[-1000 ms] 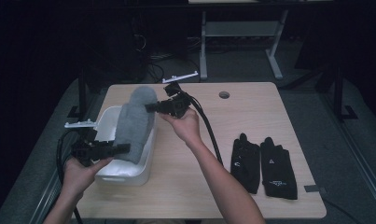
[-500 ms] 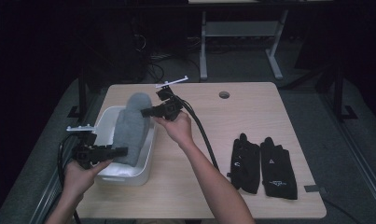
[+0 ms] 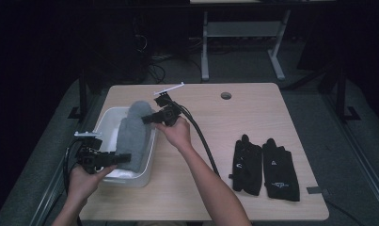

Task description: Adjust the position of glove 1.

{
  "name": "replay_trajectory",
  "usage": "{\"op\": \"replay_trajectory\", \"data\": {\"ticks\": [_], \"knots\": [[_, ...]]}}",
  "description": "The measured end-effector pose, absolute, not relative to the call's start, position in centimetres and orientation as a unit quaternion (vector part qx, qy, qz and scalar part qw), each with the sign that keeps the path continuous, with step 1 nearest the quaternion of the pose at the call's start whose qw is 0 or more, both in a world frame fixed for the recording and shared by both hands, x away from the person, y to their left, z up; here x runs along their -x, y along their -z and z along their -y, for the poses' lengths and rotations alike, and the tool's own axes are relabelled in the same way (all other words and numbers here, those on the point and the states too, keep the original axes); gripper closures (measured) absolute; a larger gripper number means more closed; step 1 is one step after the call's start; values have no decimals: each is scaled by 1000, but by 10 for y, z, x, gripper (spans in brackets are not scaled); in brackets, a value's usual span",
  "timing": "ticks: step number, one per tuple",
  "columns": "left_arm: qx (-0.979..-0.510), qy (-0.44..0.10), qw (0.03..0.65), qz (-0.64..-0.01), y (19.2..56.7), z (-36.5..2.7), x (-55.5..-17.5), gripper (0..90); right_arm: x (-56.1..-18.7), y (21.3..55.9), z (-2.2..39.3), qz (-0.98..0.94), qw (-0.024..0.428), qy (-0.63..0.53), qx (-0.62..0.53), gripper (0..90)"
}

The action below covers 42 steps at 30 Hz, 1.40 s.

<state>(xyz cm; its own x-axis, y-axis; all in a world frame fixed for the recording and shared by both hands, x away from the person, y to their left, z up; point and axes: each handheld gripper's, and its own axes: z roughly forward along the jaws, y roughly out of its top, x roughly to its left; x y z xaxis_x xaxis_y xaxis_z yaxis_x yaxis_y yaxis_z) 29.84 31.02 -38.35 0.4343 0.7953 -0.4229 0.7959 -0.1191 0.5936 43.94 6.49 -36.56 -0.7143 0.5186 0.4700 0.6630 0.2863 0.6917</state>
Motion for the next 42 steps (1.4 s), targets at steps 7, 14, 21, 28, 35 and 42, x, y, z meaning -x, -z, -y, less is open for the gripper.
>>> {"op": "replay_trajectory", "data": {"ticks": [7,14,21,28,35,42], "knots": [[-749,4,390,-536,390,-309,-299,449,-439,372,-67,805,75,457,371,739],[-751,10,382,-539,392,-307,-299,431,-438,374,-68,811,70,449,367,723],[-752,16,374,-543,397,-305,-300,391,-437,376,-70,816,61,443,366,662],[-748,0,368,-553,398,-306,-301,297,-437,372,-68,811,28,453,369,474],[-750,-10,378,-543,386,-306,-301,314,-435,365,-62,808,17,461,366,453],[-754,-18,383,-533,381,-301,-299,314,-435,358,-52,806,17,467,364,434]]}}
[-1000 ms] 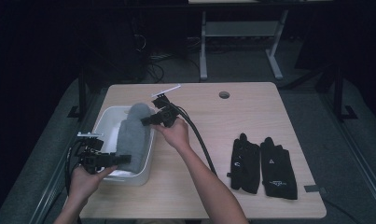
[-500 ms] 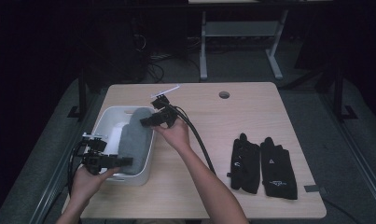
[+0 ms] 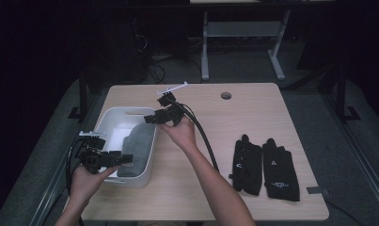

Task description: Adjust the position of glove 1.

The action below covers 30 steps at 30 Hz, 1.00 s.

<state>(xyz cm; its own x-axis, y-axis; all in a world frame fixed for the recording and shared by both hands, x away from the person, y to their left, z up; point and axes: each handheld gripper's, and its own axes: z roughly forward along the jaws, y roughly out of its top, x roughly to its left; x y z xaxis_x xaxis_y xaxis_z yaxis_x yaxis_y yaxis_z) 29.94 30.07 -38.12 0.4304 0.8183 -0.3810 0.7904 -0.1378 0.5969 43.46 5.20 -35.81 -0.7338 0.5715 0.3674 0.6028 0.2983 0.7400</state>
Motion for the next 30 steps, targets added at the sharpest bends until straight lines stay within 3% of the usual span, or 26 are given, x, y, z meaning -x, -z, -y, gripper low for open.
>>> {"op": "replay_trajectory", "data": {"ticks": [30], "knots": [[-774,-63,413,-476,347,-265,-298,258,-428,332,15,792,-12,484,373,345]]}}
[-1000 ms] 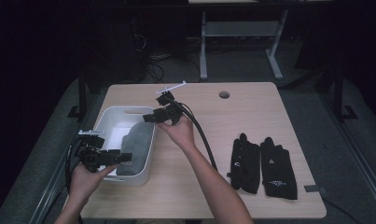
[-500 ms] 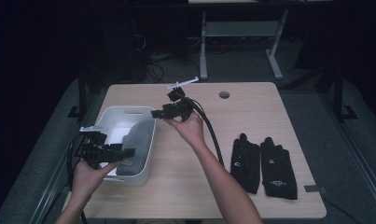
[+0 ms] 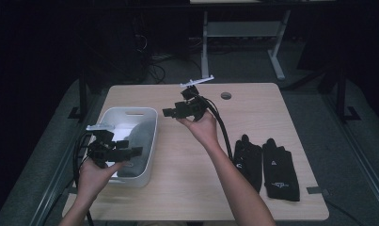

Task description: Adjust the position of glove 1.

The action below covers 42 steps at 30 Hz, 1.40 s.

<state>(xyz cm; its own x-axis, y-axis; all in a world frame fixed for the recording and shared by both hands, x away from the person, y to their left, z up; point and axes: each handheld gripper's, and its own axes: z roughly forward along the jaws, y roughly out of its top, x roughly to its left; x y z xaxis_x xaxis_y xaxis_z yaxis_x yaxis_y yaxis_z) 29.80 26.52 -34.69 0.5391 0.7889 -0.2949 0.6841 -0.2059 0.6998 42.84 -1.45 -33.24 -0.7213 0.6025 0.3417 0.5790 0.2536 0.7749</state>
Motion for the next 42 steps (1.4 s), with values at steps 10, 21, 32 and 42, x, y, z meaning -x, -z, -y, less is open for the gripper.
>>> {"op": "replay_trajectory", "data": {"ticks": [10,21,32,42], "knots": [[-778,-68,421,-461,340,-251,-296,250,-425,331,35,-790,21,-480,-382,311],[-784,-70,428,-444,332,-234,-298,240,-421,330,59,-787,29,-479,-388,293],[-797,-73,426,-422,330,-214,-295,229,-413,332,89,-782,40,-472,-404,278],[-805,-75,425,-407,328,-201,-296,214,-409,338,110,-780,40,-464,-417,271]]}}
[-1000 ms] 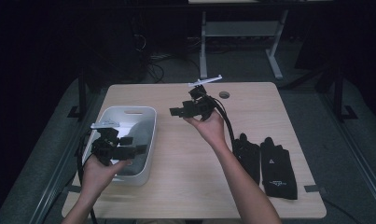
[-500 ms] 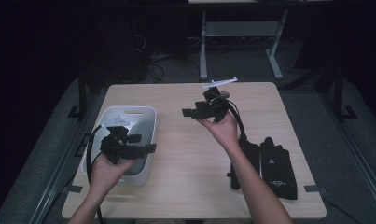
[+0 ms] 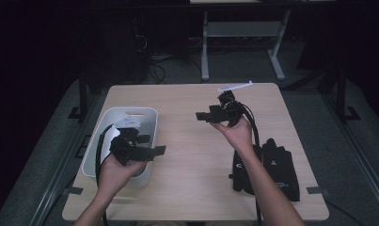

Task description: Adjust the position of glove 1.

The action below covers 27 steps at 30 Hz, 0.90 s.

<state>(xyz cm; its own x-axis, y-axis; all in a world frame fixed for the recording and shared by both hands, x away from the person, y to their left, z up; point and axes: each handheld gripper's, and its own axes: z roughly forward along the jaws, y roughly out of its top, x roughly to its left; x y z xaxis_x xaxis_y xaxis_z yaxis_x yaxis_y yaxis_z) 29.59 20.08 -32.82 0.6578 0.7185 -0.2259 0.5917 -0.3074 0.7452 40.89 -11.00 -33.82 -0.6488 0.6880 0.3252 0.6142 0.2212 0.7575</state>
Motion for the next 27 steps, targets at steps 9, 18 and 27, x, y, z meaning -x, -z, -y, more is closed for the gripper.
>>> {"op": "replay_trajectory", "data": {"ticks": [9,18,27], "knots": [[-812,-77,425,-392,326,-188,-294,202,-403,341,131,-775,49,-464,-426,271],[-814,-78,430,-384,325,-176,-293,196,-396,342,149,-772,56,-461,-434,270],[-820,-75,428,-372,326,-165,-292,190,-388,350,172,-770,59,-452,-446,270]]}}
